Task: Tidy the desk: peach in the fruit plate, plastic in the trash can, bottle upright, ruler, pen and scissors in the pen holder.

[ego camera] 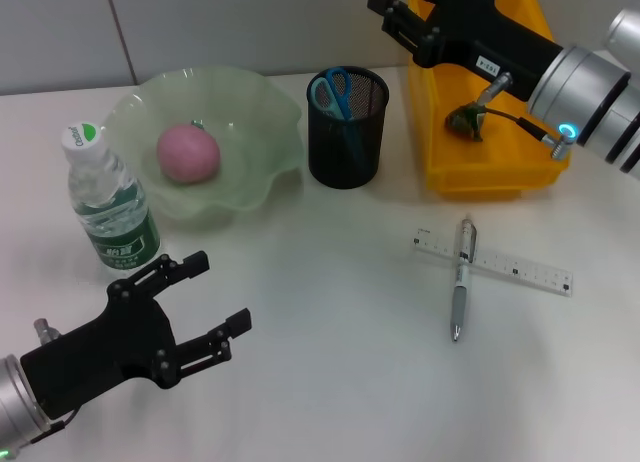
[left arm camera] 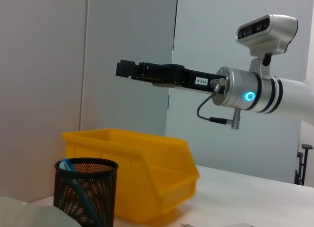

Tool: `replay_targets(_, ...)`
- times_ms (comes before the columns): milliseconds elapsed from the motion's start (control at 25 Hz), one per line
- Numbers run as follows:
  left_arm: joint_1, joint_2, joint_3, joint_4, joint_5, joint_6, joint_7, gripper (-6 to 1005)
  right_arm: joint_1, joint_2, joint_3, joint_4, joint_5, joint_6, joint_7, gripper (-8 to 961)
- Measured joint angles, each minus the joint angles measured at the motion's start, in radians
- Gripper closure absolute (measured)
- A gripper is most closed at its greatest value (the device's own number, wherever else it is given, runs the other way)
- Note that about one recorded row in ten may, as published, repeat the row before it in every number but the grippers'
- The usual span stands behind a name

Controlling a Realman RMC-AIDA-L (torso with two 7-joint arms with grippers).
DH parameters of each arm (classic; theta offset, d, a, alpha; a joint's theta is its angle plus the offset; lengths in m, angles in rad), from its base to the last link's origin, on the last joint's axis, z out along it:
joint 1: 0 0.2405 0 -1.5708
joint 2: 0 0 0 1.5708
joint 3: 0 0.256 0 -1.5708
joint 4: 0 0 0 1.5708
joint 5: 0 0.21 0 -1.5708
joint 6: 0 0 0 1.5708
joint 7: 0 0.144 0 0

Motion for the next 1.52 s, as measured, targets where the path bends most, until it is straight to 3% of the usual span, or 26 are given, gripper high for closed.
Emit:
replay_targets(80,0.001,0.0,0.005,0.0,0.0,0.002,0.001,158,0.0,0.0,0.001,0.0,0.0,0.001,0.007,554)
replay_targets(280,0.005,0.0,0.006,-0.001,0.001,0.007,0.001,158,-0.001,0.0,0.002,-0.001,0.002,-0.005,0.014,350)
replay_targets(720,-0.001,0.001,0.006,-0.001,0.005,0.004,0.002,158,-0.015,0.001,-0.002,0.003,0.087,-0.011,0.004,269)
replay_targets(1520,-0.013,-0.001,0.0,-0.012,0.0,0.002,0.04,157,0.006,0.0,-0.013,0.008,0.085,-0.008,-0.007,269)
